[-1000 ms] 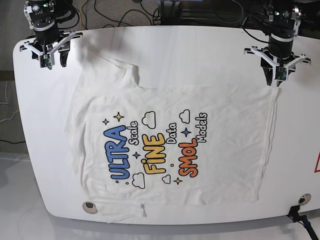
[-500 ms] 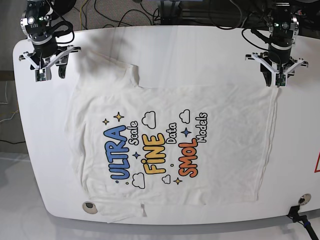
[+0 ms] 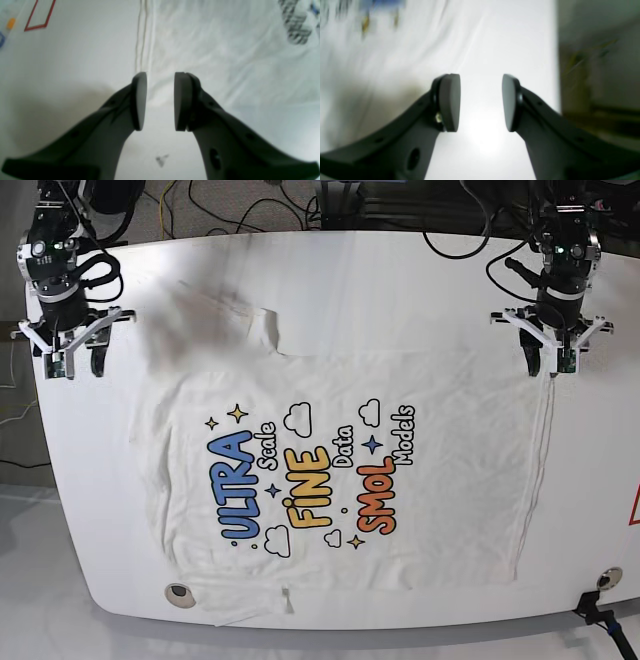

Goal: Fold the T-shirt properly
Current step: 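Lower both open grippers toward the shoulder edges of the shirt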

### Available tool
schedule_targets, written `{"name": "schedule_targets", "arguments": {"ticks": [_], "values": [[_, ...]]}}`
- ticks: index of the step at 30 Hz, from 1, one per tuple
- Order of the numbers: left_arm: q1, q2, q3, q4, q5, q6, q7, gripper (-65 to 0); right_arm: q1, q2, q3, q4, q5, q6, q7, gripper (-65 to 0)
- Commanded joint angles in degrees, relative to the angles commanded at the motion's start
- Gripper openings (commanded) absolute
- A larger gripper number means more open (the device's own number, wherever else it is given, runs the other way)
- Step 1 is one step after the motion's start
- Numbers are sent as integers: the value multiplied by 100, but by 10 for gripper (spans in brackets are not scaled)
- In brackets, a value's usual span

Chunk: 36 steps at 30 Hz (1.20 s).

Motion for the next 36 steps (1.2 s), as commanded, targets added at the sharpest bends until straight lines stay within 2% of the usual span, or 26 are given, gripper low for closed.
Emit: {"name": "schedule_targets", "arguments": {"ticks": [7,16,20,21,28,36], "values": [[-119,-7,0,-84,-171,-172,-17,-498,199,62,96,-462,107,55,-17,-378],[-137,8,173,-47,-81,-289,9,-517,448,42,6,-1063,160,447,-148,-370],[-204,16,250,-94,-82,-369,31,-505,474,18,-48,-1054,156,462,-187,-352],[-168,11,196,-87,-104,-345,9,-505,475,47,-43,-1086,144,444,-267,-368],[-163,4,193,-62,-60,-319,-27,-497,504,12,-352,-1067,113,456,-522,-369],[-168,-11,173,-6,-30,-336,-38,-496,769,-283,-315,-1046,117,460,-476,-369]]}}
